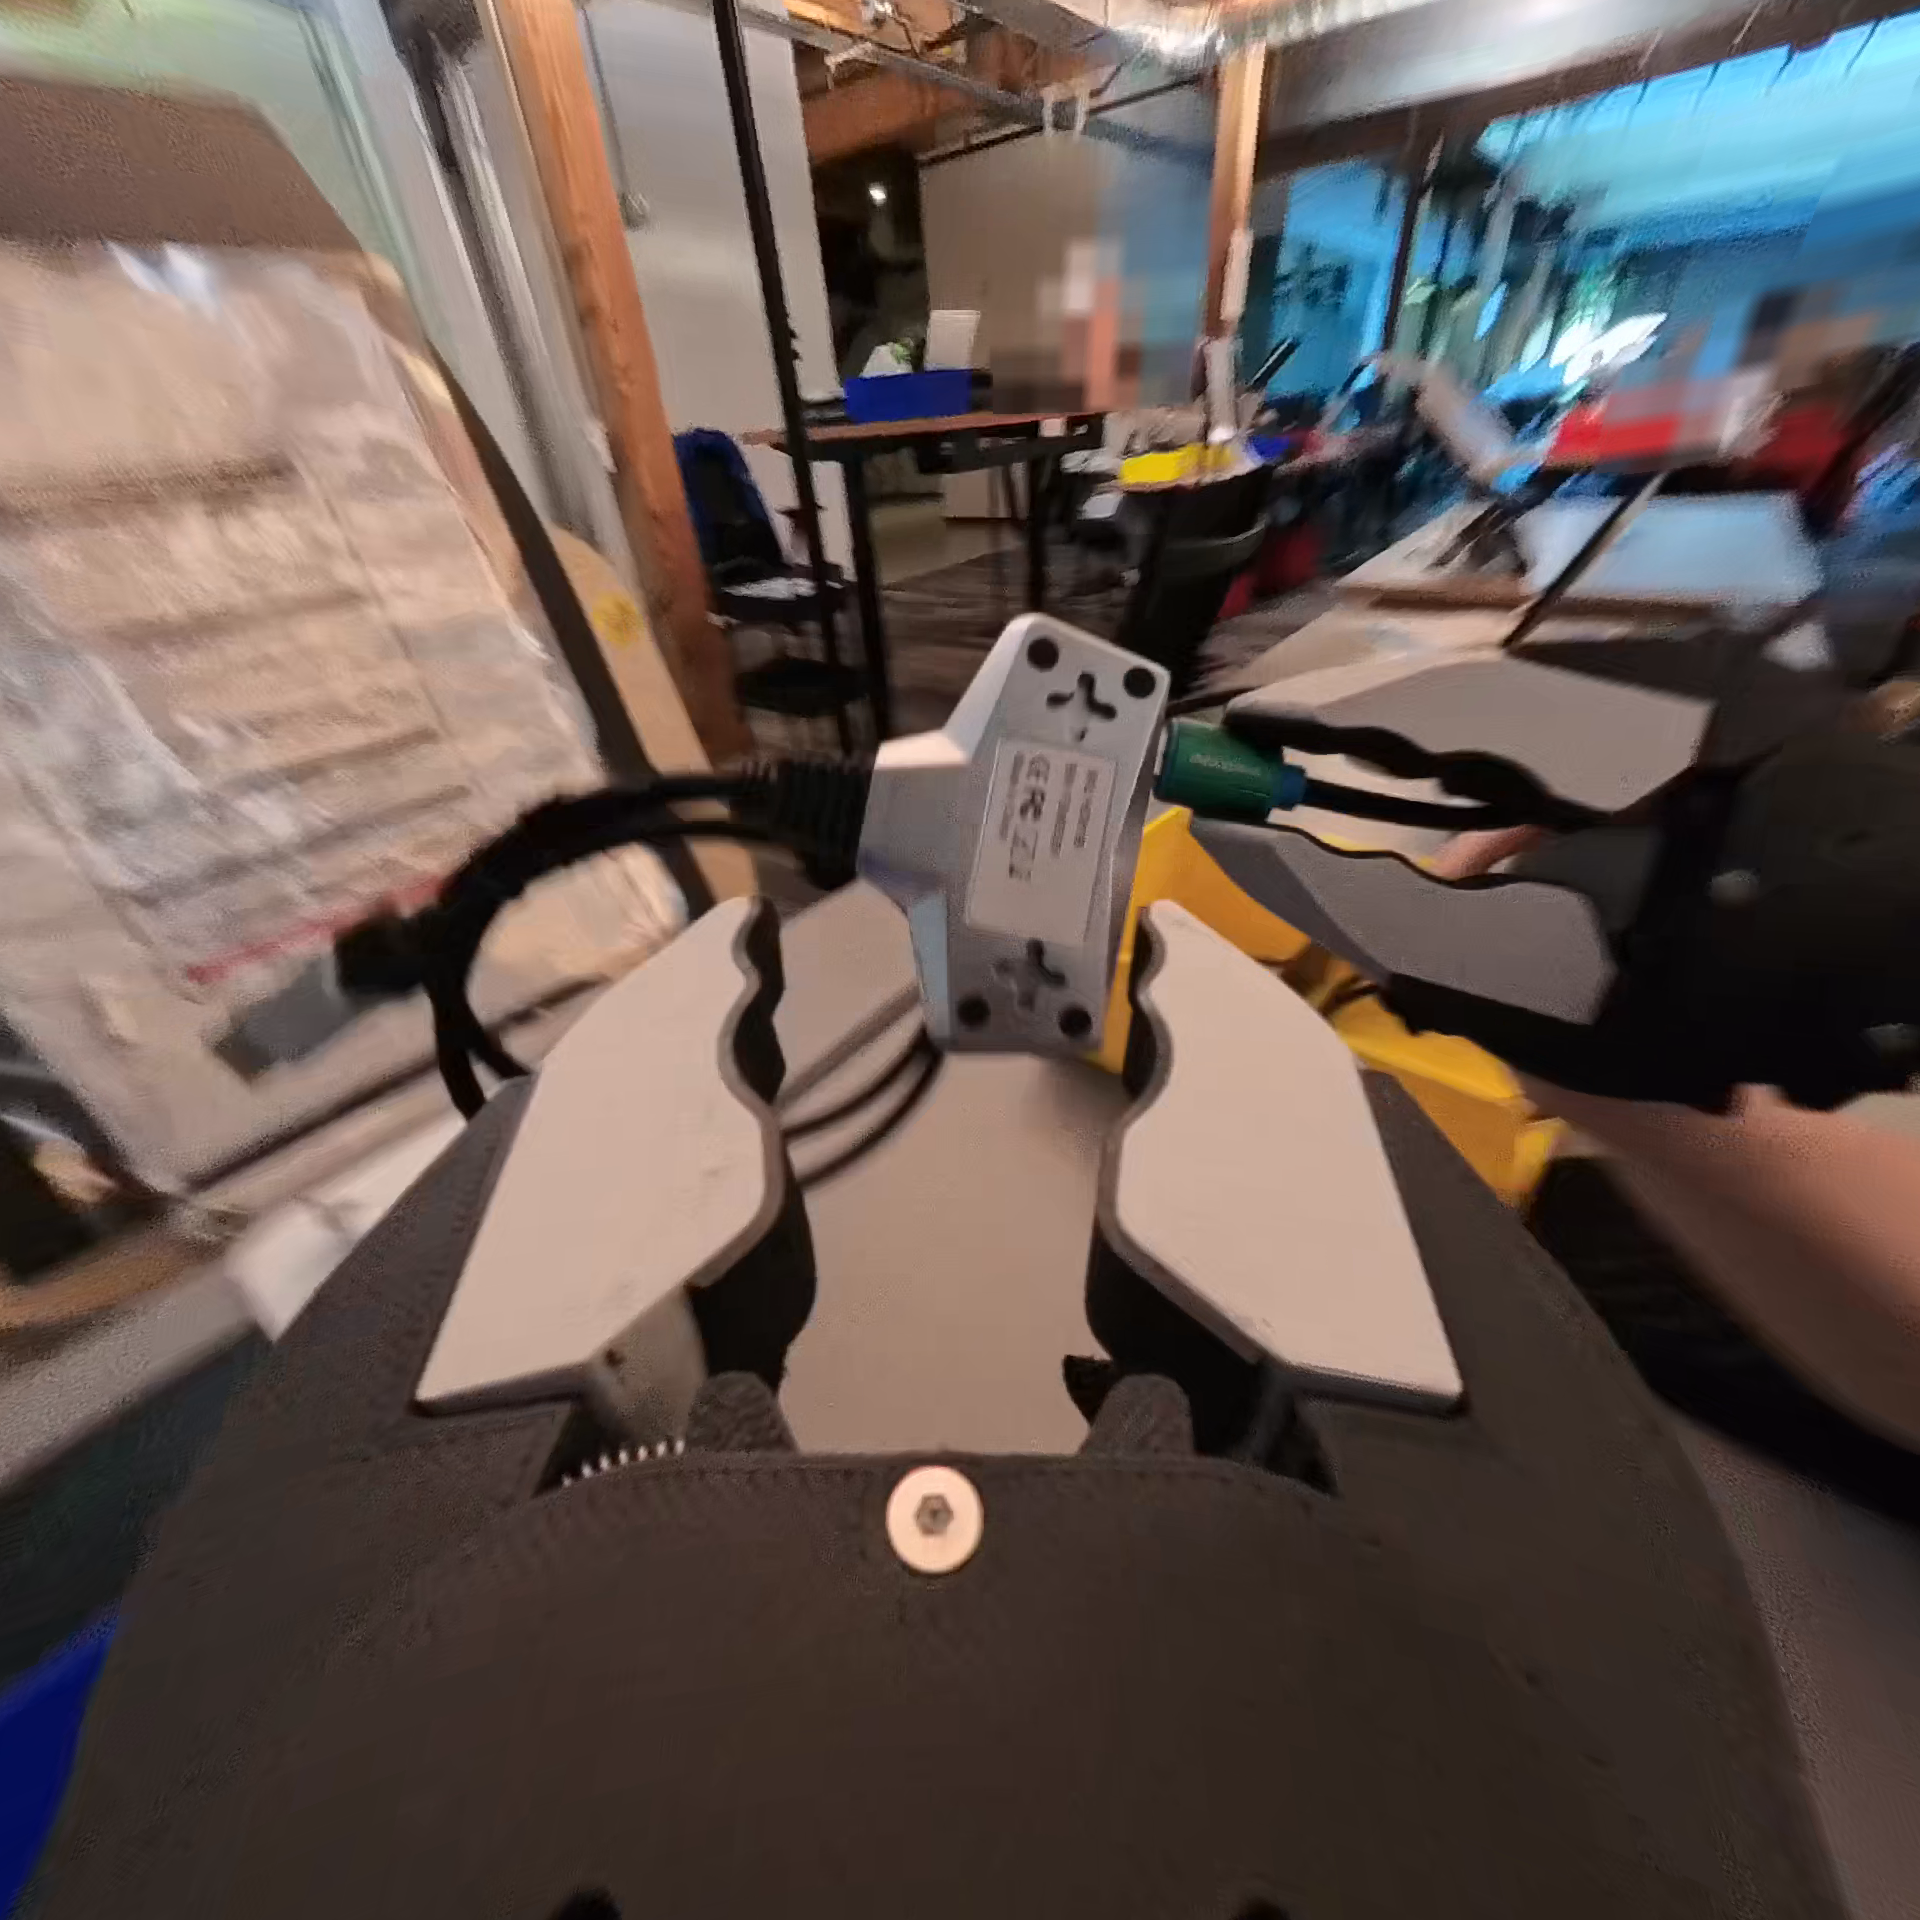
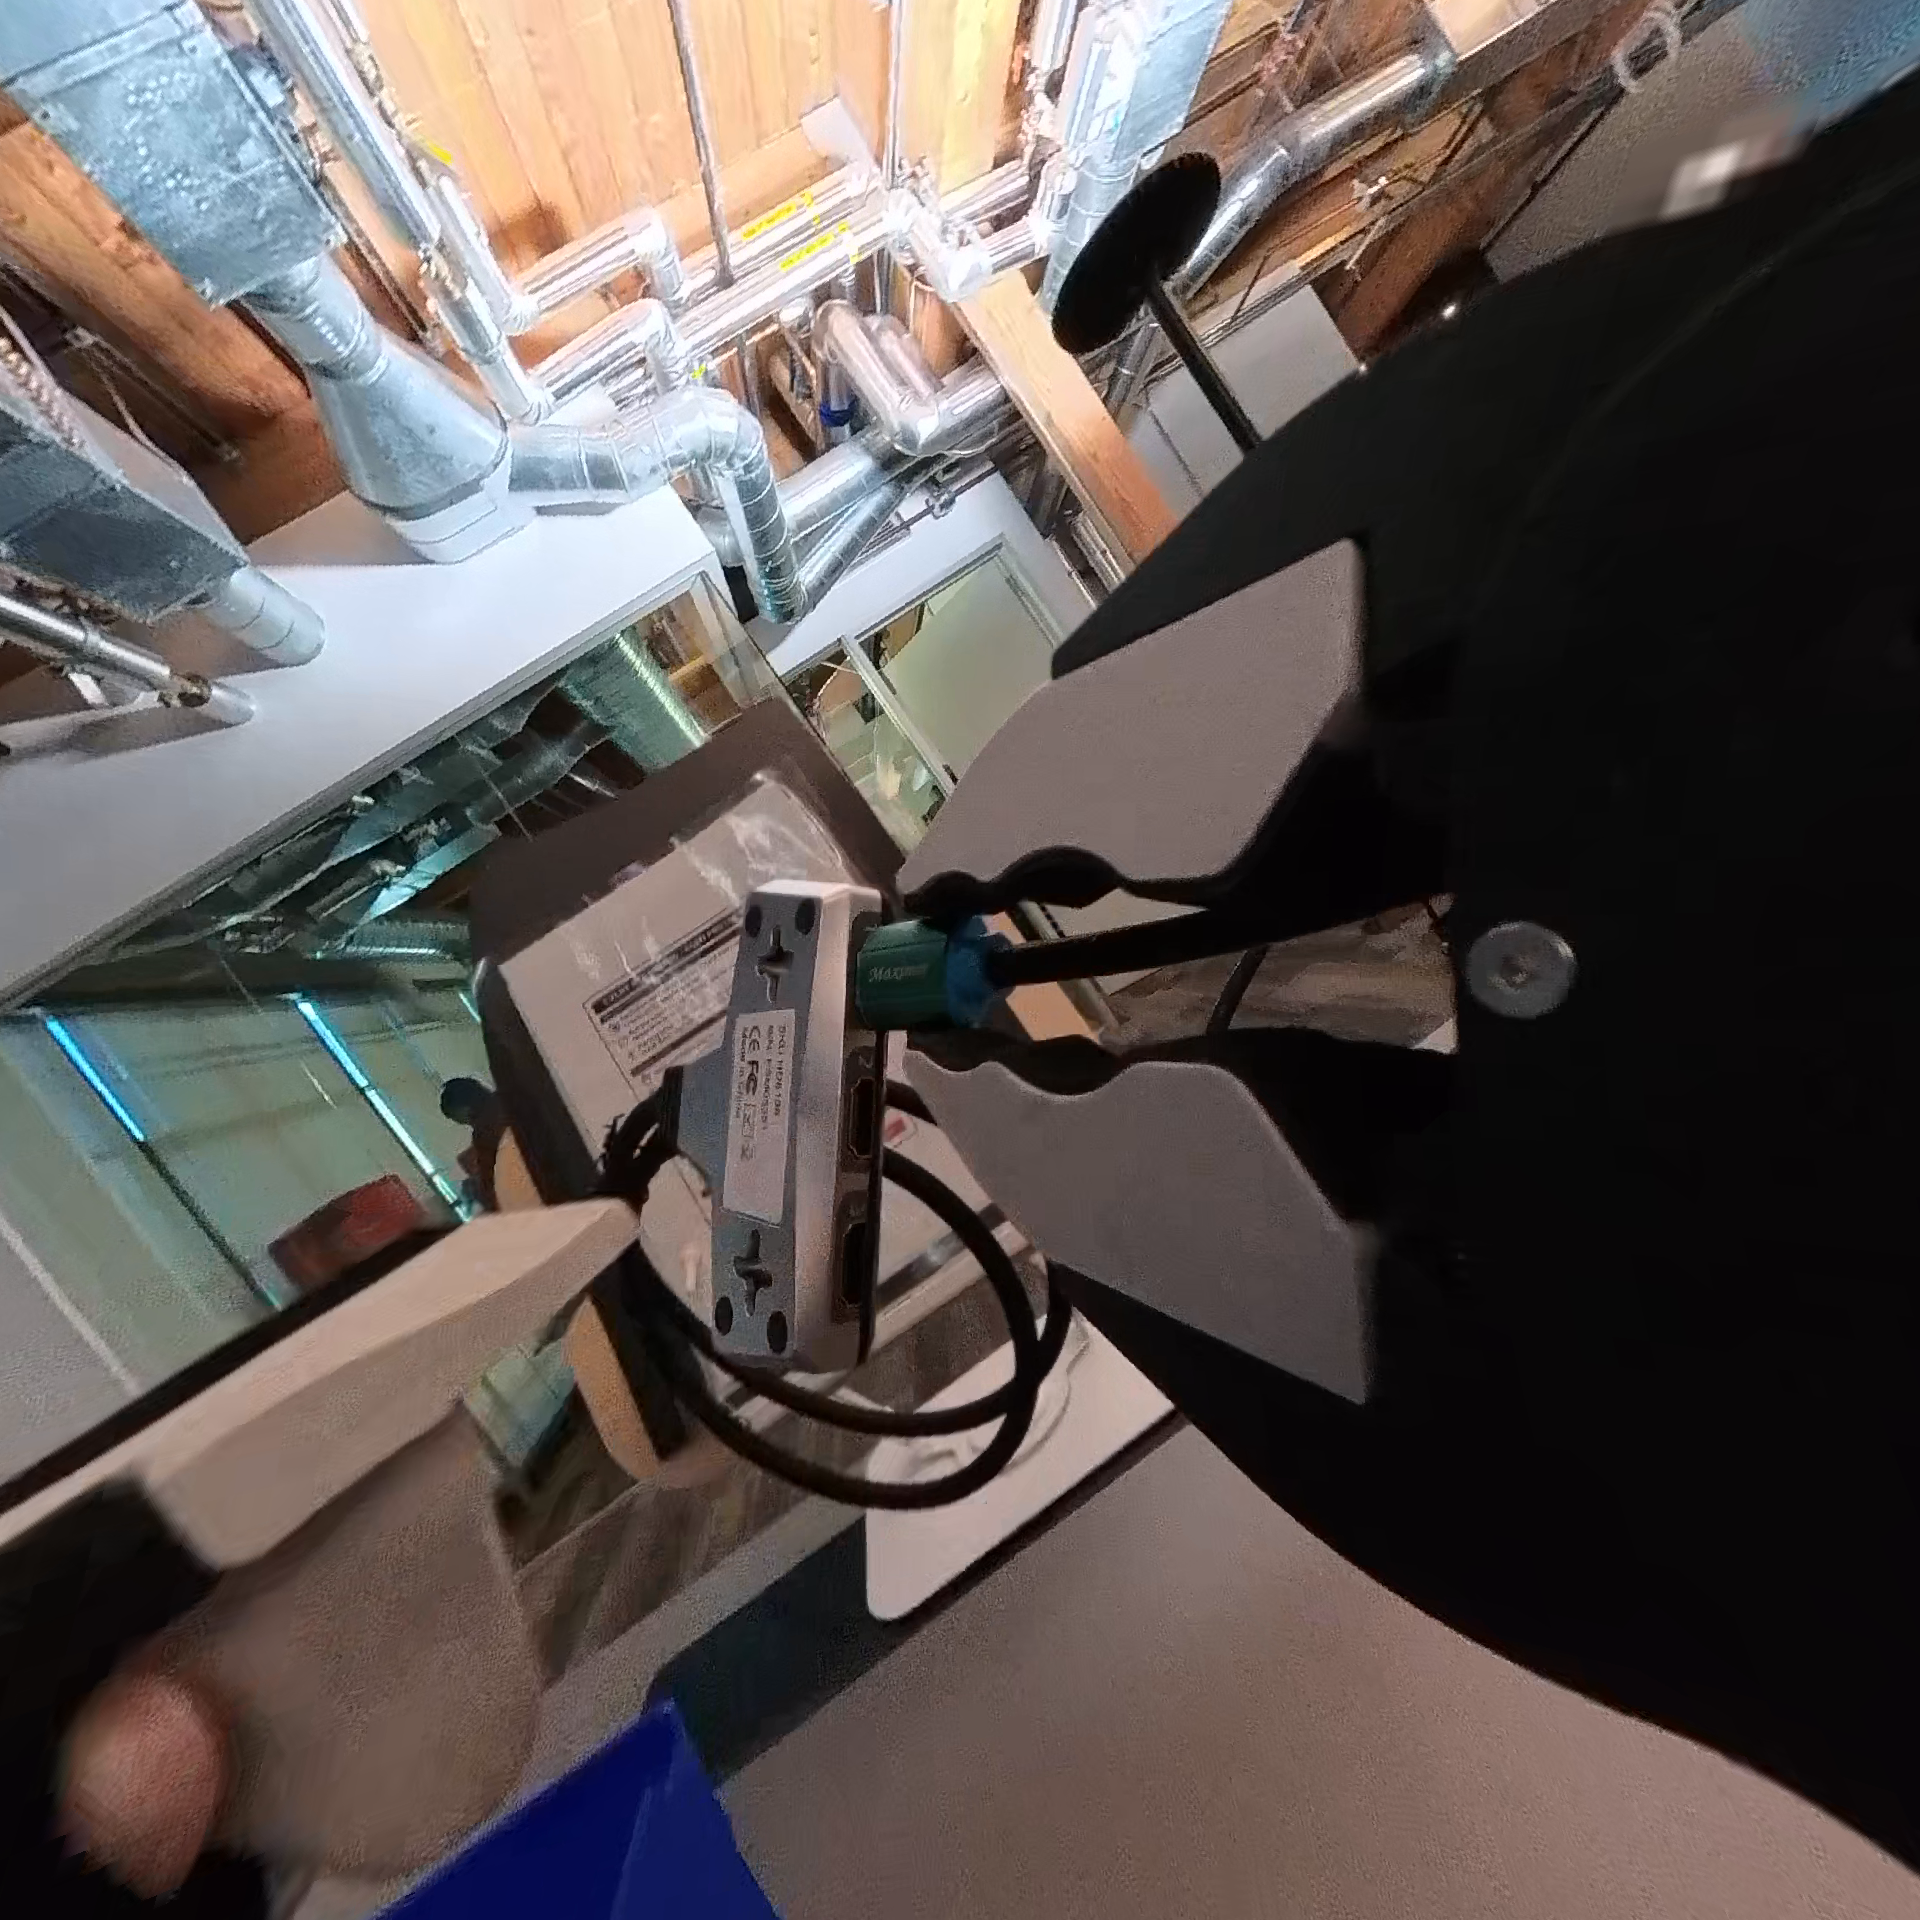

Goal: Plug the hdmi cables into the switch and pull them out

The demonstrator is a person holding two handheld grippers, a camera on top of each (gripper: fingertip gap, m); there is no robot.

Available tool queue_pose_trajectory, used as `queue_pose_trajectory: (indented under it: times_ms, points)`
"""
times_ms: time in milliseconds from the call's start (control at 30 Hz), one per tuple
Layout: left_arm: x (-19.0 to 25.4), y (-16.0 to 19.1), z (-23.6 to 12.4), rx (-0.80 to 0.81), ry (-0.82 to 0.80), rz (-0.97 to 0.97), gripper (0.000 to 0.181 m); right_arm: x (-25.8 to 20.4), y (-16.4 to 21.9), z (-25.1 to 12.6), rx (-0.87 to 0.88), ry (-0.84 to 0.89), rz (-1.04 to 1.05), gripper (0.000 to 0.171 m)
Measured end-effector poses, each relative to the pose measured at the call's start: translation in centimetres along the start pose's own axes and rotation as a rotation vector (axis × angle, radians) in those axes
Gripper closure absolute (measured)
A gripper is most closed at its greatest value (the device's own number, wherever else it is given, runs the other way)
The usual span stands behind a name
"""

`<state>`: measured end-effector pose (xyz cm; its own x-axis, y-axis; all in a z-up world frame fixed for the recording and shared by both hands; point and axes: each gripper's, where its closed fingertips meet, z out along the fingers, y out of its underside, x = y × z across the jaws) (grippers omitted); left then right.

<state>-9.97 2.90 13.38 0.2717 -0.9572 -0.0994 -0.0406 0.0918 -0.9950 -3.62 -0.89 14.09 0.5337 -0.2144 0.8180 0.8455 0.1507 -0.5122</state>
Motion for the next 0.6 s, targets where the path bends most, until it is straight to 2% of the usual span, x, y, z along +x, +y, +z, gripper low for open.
queue_pose_trajectory:
  times_ms: [67,200,333,467,533,600]
  points:
    - [0.9,0.0,-0.3,-0.017,0.115,-0.201,0.121,1.6,0.2,-0.5,0.004,0.039,0.036,0.149]
    - [2.9,1.0,1.4,-0.014,0.349,-0.514,0.106,3.3,-0.5,-1.4,0.054,0.088,0.111,0.149]
    - [2.9,-1.4,1.3,0.265,0.505,-0.691,0.109,2.8,-2.3,-2.0,0.14,0.088,0.149,0.149]
    - [4.3,-2.1,0.7,0.331,0.641,-0.722,0.125,0.9,-3.6,-2.0,0.193,0.057,0.178,0.149]
    - [5.0,-2.5,0.2,0.364,0.707,-0.742,0.15,-0.2,-4.0,-1.8,0.206,0.042,0.175,0.149]
    - [4.1,-2.7,-0.1,0.442,0.689,-0.792,0.151,-0.8,-4.0,-1.6,0.204,0.051,0.191,0.149]
